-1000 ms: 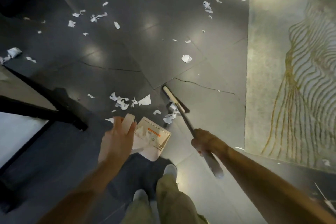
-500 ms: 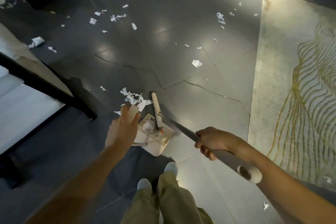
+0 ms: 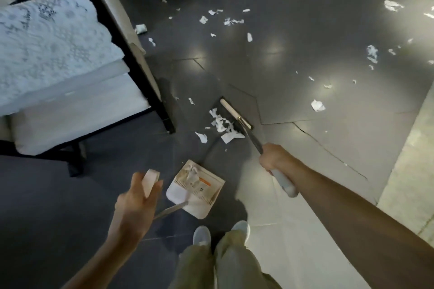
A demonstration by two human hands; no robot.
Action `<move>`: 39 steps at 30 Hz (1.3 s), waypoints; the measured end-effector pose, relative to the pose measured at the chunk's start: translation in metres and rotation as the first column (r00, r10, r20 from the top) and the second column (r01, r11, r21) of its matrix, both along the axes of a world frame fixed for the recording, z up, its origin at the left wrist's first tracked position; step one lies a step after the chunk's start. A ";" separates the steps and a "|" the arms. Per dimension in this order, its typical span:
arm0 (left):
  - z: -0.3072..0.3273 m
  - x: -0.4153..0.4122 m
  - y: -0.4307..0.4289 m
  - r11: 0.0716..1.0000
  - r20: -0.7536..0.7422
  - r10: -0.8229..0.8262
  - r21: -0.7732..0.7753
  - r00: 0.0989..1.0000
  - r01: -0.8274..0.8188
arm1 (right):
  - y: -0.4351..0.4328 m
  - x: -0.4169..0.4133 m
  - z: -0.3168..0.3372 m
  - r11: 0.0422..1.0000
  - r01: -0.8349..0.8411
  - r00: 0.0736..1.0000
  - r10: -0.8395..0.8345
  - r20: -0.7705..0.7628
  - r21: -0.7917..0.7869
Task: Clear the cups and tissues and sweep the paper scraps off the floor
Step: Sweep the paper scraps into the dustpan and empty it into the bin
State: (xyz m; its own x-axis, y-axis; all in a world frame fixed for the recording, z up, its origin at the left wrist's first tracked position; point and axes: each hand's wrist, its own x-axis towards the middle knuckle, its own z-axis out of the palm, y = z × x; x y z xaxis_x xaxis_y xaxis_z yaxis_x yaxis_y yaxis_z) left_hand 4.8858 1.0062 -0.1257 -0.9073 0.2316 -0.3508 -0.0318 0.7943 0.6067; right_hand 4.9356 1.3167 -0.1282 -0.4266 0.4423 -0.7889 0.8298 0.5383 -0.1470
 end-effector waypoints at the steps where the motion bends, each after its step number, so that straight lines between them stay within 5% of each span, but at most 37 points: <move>1: 0.000 -0.002 -0.006 0.999 -0.003 0.034 0.004 0.999 -0.034 | -0.003 -0.007 -0.006 0.999 -0.039 0.999 0.039 0.012 0.014; 12: -0.006 -0.032 0.006 0.990 -0.043 0.135 -0.033 0.990 -0.136 | -0.075 -0.003 -0.011 0.961 -0.186 0.964 0.219 0.152 -0.205; 17: -0.004 -0.031 0.005 0.987 -0.053 0.134 -0.078 0.990 -0.138 | -0.106 0.021 0.007 0.980 -0.063 0.976 0.100 0.193 -0.190; 21: -0.002 -0.030 -0.005 0.988 -0.030 0.126 -0.082 0.992 -0.129 | -0.106 0.028 0.045 0.914 0.073 0.993 -0.030 0.113 -0.399; 25: 0.001 -0.021 -0.024 0.987 -0.036 0.133 -0.087 0.990 -0.135 | -0.115 0.027 0.068 0.941 0.118 0.984 -0.068 0.164 -0.318; 33: 0.002 0.007 -0.087 0.966 -0.026 0.249 -0.066 0.968 -0.251 | -0.114 0.010 0.060 0.959 -0.092 0.996 0.082 -0.045 -0.267; 39: -0.004 0.010 -0.122 0.946 -0.051 0.313 -0.076 0.948 -0.316 | -0.153 -0.022 0.025 0.932 -0.358 0.925 0.363 0.112 -0.056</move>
